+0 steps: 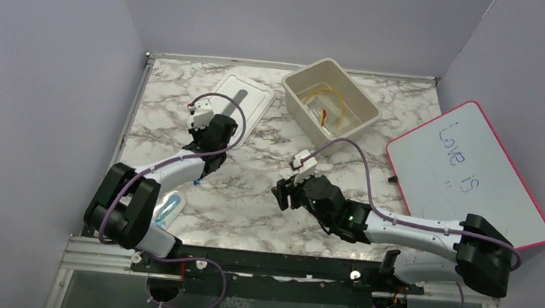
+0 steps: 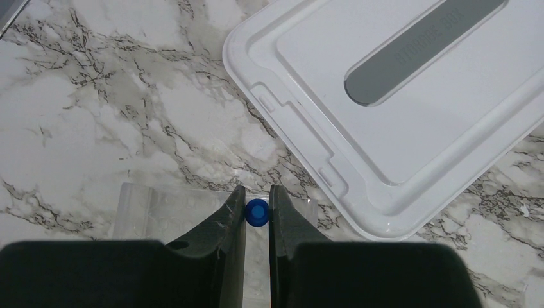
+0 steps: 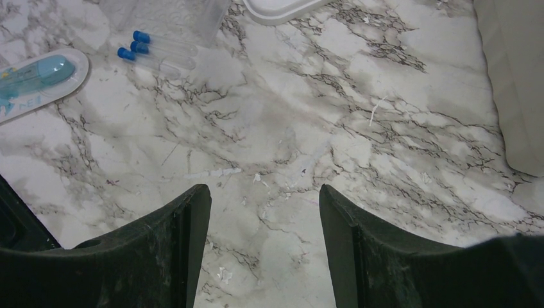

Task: Organize the chemistry lab equipment

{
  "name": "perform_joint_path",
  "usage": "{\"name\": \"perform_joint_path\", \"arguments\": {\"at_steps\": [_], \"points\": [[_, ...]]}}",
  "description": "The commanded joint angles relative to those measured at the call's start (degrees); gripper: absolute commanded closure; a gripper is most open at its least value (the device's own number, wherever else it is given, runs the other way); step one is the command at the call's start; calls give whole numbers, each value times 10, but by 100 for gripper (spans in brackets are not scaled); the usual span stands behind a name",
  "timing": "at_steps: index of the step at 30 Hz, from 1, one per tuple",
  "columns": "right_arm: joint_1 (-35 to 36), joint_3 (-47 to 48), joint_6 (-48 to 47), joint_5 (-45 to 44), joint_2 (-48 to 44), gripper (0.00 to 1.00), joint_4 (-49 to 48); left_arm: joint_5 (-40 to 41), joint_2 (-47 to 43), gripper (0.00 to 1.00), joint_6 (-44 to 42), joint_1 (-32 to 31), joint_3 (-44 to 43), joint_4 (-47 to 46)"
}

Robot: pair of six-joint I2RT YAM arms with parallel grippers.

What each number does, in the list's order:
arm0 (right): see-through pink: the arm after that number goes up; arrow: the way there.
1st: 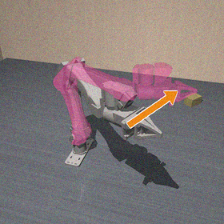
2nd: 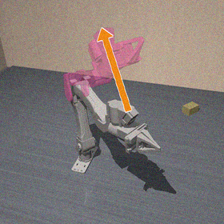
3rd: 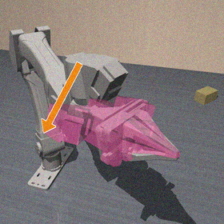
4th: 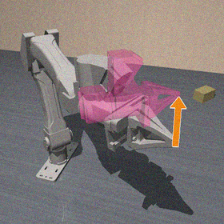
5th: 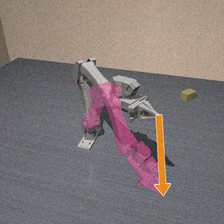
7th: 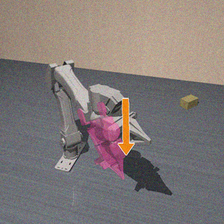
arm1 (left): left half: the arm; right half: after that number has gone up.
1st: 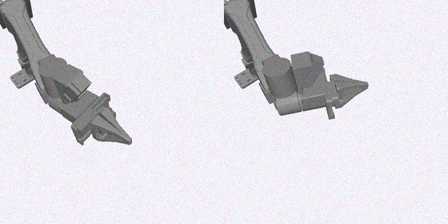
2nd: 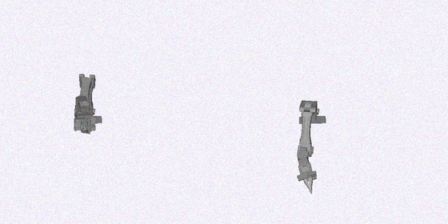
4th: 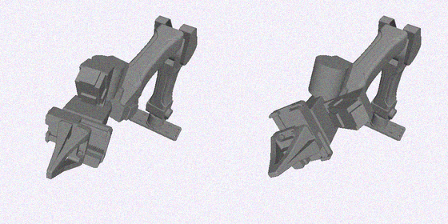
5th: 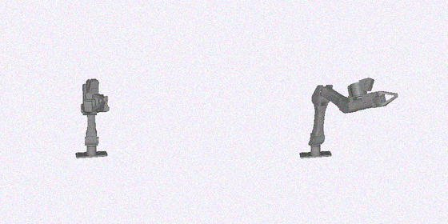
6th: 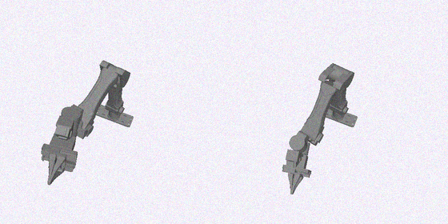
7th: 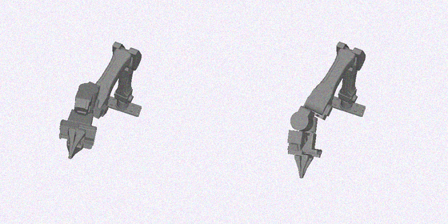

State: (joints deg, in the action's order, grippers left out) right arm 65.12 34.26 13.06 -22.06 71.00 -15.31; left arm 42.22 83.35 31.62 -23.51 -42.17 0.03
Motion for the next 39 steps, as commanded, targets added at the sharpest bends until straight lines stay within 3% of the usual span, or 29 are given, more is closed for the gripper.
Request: {"name": "perform_joint_path", "arguments": {"at_steps": [1, 5, 11, 14, 17, 22, 27, 30, 34, 39], "points": [[-3, -5, 0, -17, 5, 33, -2, 17, -17, 83, -12, -13, 30, -27], [-3, -2, 1, -15, 7, 33, 1, 7, -9, 76, -6, -13, 22, -15], [-4, 5, 7, -6, 5, 33, 10, 1, -24, 34, 16, -13, -6, 37], [-4, 8, 8, 3, 7, 33, 13, -6, -46, 21, 15, -11, -33, 62], [-4, 17, 5, 17, 13, 33, 19, -24, -67, 14, 9, -9, -63, 92], [-4, 58, -47, 99, 53, 32, 34, -58, -107, 9, -6, -3, -109, 141], [-4, 180, -93, 189, 158, 32, 121, -77, -176, 8, -26, 3, -150, 182], [-3, 268, -95, 215, 238, 35, 175, -86, -216, 8, -48, 5, -184, 211], [2, 387, -100, 243, 346, 45, 233, -103, -257, 8, -79, 6, -232, 251], [8, 502, -108, 240, 443, 46, 279, -128, -286, 8, -103, 7, -267, 282]]}}
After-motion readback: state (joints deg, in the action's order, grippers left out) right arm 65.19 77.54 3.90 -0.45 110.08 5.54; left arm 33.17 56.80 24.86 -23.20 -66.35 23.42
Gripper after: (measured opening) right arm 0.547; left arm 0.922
